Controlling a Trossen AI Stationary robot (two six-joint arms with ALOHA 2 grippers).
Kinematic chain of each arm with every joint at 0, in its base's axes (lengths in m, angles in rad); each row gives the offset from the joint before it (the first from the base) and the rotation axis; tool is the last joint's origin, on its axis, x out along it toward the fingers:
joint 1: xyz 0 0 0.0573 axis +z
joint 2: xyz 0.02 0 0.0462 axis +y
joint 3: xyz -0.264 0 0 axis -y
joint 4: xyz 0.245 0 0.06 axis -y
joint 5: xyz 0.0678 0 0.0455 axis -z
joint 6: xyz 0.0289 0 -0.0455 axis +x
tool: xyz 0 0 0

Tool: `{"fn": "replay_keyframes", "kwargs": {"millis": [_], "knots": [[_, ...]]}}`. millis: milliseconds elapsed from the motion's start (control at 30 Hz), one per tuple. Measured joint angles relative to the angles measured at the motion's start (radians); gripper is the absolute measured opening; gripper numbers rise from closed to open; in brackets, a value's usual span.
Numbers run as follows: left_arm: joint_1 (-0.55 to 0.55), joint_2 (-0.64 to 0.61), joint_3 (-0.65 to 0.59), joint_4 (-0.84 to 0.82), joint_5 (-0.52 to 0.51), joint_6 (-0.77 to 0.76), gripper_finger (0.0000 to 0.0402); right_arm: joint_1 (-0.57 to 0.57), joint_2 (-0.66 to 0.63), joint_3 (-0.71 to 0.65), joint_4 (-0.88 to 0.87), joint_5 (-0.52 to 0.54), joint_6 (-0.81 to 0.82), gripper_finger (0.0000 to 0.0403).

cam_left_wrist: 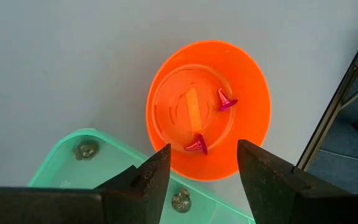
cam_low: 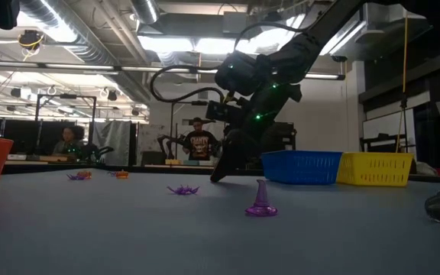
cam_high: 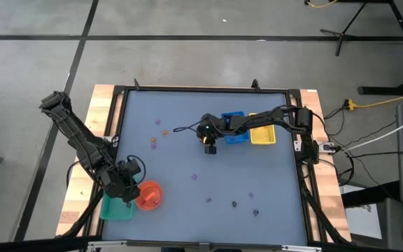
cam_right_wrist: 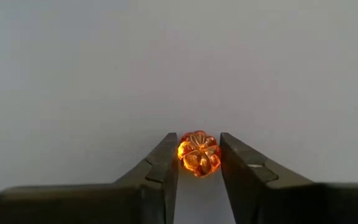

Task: Sort Halloween decoration
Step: Put the orange pumpkin toy into the yellow box

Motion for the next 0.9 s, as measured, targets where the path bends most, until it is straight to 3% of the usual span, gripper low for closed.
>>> {"fn": "replay_keyframes", "kwargs": {"millis": [433,900], "knots": [[0.0,0.0,0.0,0.0,0.0,0.0,0.0169,0.0,-0.032,-0.006,-0.034,0.0,0.0,0.0094],[0.0,0.0,0.0,0.004,0.0,0.0,0.0169,0.0,-0.327,-0.002,-0.312,0.001,0.0,0.0096]]}}
